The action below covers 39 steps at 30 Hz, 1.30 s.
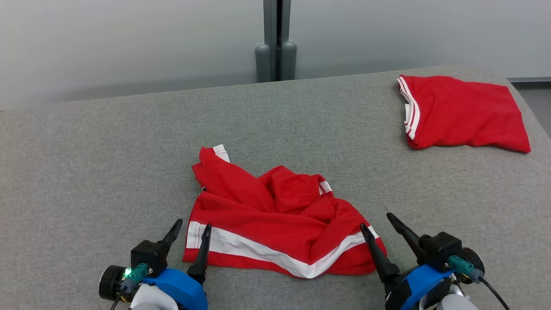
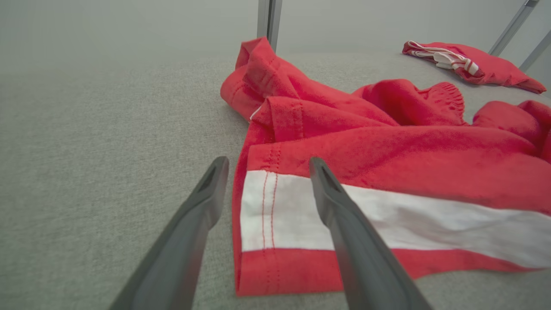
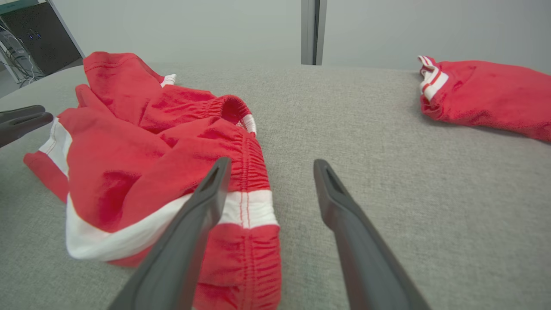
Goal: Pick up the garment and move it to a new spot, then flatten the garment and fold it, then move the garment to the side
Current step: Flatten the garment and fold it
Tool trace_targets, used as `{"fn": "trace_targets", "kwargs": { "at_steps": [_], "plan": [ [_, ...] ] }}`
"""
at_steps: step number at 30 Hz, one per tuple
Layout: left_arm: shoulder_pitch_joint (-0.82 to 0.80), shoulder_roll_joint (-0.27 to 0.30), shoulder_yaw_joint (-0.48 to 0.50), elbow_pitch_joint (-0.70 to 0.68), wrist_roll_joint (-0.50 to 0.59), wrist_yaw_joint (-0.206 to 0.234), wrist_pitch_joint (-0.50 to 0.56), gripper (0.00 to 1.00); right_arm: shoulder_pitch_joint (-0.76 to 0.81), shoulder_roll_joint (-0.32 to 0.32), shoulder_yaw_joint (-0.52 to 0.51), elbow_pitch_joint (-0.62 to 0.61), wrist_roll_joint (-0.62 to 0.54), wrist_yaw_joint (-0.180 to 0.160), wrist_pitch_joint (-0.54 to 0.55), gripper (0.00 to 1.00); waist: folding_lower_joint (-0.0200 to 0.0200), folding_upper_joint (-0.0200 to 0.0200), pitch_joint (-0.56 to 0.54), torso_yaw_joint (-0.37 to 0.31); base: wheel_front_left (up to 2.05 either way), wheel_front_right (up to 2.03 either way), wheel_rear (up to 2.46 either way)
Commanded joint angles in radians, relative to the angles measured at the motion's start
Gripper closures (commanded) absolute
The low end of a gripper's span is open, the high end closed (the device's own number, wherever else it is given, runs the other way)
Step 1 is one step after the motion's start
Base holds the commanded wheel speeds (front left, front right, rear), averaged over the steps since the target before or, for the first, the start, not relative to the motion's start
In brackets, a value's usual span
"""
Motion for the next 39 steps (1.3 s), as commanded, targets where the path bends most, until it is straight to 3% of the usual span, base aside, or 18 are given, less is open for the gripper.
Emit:
{"fn": "trace_targets", "kwargs": {
  "at_steps": [1,16,29,39],
  "plan": [
    [-0.024,0.009,-0.01,0.012,-0.012,-0.001,-0.004,0.0,-0.019,-0.01,0.013,0.009,0.012,0.0,-0.003,0.0,-0.0002,-0.0001,0.004,0.001,0.0,0.0,0.0],
    [-0.088,0.007,-0.093,0.143,-0.085,-0.001,-0.004,0.0,-0.068,-0.047,0.167,0.084,0.177,0.0,-0.003,0.0,-0.0002,-0.0001,0.022,-0.001,0.0,0.0,0.0],
    [-0.138,0.015,-0.235,0.17,-0.156,-0.001,-0.004,0.0,-0.122,-0.081,0.295,0.108,0.32,0.0,-0.003,0.0,-0.0002,-0.0001,0.022,0.005,0.0,0.0,0.0],
    [-0.148,0.026,-0.242,0.187,-0.179,-0.001,-0.004,0.0,-0.14,-0.102,0.35,0.114,0.363,0.0,-0.003,0.0,-0.0002,-0.0001,0.014,0.005,0.0,0.0,0.0]
  ]
}}
